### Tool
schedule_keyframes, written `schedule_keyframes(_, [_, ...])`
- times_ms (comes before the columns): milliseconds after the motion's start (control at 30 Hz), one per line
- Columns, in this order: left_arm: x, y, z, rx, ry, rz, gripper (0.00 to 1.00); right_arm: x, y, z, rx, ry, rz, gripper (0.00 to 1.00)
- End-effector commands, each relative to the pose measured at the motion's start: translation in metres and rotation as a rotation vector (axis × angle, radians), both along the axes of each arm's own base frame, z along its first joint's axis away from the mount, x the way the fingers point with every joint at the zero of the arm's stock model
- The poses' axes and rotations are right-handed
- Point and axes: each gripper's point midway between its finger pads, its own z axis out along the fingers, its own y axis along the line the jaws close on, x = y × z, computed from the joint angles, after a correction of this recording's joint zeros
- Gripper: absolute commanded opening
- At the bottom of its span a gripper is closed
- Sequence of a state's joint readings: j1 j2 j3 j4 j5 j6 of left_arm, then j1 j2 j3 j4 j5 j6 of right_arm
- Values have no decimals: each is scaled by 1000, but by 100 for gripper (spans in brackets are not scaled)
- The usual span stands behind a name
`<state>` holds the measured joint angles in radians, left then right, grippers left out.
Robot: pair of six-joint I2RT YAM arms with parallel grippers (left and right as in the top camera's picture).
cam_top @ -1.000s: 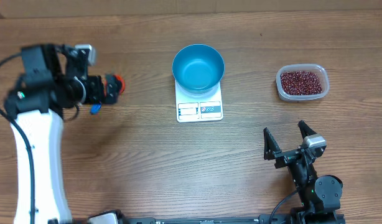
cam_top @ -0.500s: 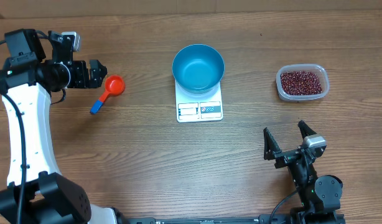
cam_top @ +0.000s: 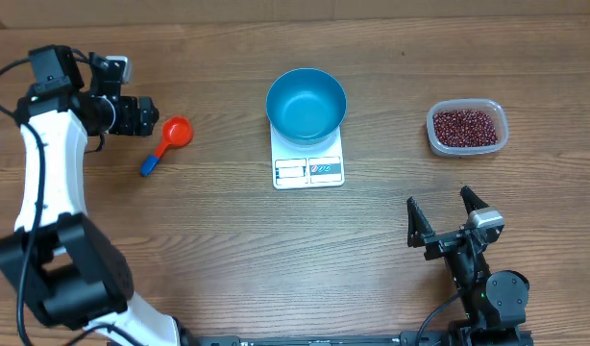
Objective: Scoop item into bowl and weigh 150g on scale
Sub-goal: 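Lower the left gripper and grasp the red scoop's cup rim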
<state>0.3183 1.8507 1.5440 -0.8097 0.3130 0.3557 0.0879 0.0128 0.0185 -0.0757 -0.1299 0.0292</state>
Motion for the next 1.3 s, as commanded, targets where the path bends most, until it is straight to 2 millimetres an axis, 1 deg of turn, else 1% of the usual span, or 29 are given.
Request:
schedule_keyframes(0, [13, -1, -23, 28, 16, -65, 84, 0, 1, -2, 0, -2, 1, 100])
schedule_keyframes(33, [16, -3, -30, 31, 22, -81, 82, 0, 1, -2, 0, -2, 1, 100])
schedule_keyframes(67, [21, -10, -45, 38, 35, -118, 79, 0, 1, -2, 0, -2, 1, 100])
schedule_keyframes(167, [30, -21, -65, 46, 42, -163, 75, 0, 1, -2, 0, -2, 1, 100])
schedule_keyframes(267, [38, -29, -80, 48, 42, -182, 69, 0, 1, -2, 0, -2, 1, 100])
schedule_keyframes(300, [42, -31, -90, 59, 47, -188, 68, 0, 1, -2, 0, -2, 1, 100])
schedule_keyframes(467, [46, -32, -114, 91, 79, -190, 61, 0, 1, -2, 0, -2, 1, 100])
schedule_keyframes(533, [46, -32, -120, 89, 86, -190, 57, 0, 1, -2, 0, -2, 1, 100])
schedule_keyframes(600, [45, -32, -127, 87, 96, -190, 46, 0, 1, -2, 0, -2, 1, 100])
schedule_keyframes(700, [45, -30, -127, 95, 101, -177, 33, 0, 1, -2, 0, -2, 1, 100])
schedule_keyframes(767, [44, -26, -128, 100, 115, -138, 24, 0, 1, -2, 0, -2, 1, 100])
schedule_keyframes(833, [44, -19, -129, 112, 132, -73, 8, 0, 1, -2, 0, -2, 1, 100])
schedule_keyframes(867, [43, -14, -130, 122, 142, -27, 4, 0, 1, -2, 0, -2, 1, 100])
schedule_keyframes(1000, [42, 7, -126, 147, 167, 194, 4, 0, 1, -2, 0, -2, 1, 100])
schedule_keyframes(1067, [44, 9, -118, 126, 164, 266, 4, 0, 1, -2, 0, -2, 1, 100])
schedule_keyframes(1167, [48, 10, -97, 80, 149, 363, 4, 0, 1, -2, 0, -2, 1, 100])
schedule_keyframes(1267, [51, 10, -66, 22, 122, 476, 4, 0, 1, -2, 0, -2, 1, 100])
